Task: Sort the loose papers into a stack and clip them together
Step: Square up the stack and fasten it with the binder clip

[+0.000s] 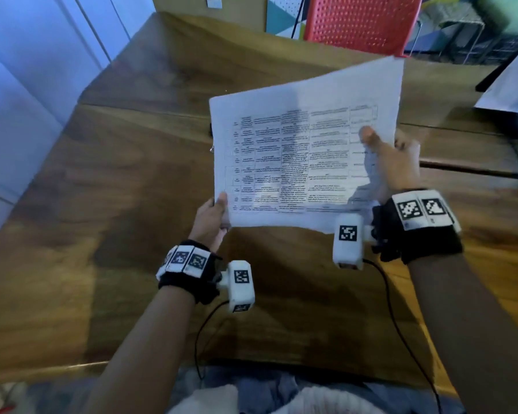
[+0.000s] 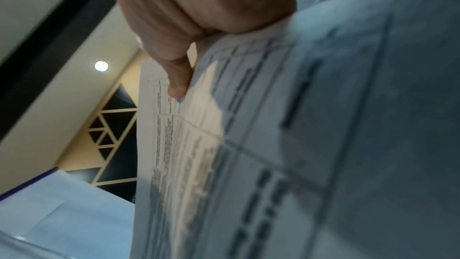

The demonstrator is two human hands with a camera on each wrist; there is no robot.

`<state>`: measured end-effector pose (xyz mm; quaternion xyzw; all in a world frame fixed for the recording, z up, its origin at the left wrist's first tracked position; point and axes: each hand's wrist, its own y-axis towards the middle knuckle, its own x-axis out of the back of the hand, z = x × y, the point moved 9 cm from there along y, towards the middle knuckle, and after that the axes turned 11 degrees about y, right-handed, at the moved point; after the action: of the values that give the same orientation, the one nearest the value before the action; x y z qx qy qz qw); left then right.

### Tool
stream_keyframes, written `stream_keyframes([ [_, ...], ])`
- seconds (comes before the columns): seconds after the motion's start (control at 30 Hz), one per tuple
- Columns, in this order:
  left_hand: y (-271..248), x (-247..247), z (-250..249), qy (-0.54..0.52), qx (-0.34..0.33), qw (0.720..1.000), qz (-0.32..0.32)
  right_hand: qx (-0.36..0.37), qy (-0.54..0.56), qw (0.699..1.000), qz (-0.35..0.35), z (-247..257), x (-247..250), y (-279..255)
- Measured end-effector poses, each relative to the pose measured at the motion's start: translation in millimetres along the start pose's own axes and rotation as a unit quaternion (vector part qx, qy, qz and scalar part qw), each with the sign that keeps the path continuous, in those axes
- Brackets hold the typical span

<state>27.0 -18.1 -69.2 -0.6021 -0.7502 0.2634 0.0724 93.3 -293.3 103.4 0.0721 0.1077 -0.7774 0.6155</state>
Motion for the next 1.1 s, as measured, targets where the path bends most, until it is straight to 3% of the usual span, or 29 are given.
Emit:
stream_keyframes([
  [0.17, 11.9, 9.2, 20.5, -0.101, 0.059, 0.988, -0.101, -0.074, 0.032, 0.994, -0.067, -72.2, 23.8, -20.0],
  [0.23, 13.8, 3.7, 21.9, -0.063, 0.083, 0.986, -0.134, -0.104, 0.037, 0.989, -0.097, -94.8, 30.9, -29.6],
  [0.33, 22.3, 16.7, 26.4, 0.013, 0.094, 0.972, -0.213, -0.207, 0.017, 0.974, -0.089, -133.4, 33.0, -40.9],
  [0.43, 28.4, 35.9, 19.9, 0.150, 0.087, 0.952, -0.253, -0.281, -0.131, 0.948, -0.076, -160.4, 49.0, -41.6],
  [0.6, 34.8, 47.3, -9.7, 0.348, 0.087, 0.907, -0.223, -0.321, -0.324, 0.884, -0.099, -160.7, 71.6, -22.4],
  [0.7, 41.6, 43.9, -19.3, 0.420, 0.075, 0.886, -0.181, -0.278, -0.450, 0.846, -0.070, -145.0, 62.5, -4.5],
  [0.83, 51.5, 23.1, -15.8, 0.484, 0.078, 0.868, -0.079, -0.299, -0.435, 0.847, 0.068, -167.3, 23.8, 2.2],
  [0.9, 52.6, 13.1, -13.2, 0.498, 0.089, 0.861, -0.049, -0.282, -0.436, 0.851, 0.074, -174.2, 13.5, 6.1],
  [1.03, 51.0, 13.9, -18.5, 0.499, 0.109, 0.855, -0.095, -0.273, -0.477, 0.833, 0.067, -168.9, 1.6, -2.6],
  [1.1, 51.7, 15.9, -19.8, 0.505, 0.119, 0.846, -0.127, -0.260, -0.471, 0.840, 0.067, -166.6, -3.3, -6.0],
])
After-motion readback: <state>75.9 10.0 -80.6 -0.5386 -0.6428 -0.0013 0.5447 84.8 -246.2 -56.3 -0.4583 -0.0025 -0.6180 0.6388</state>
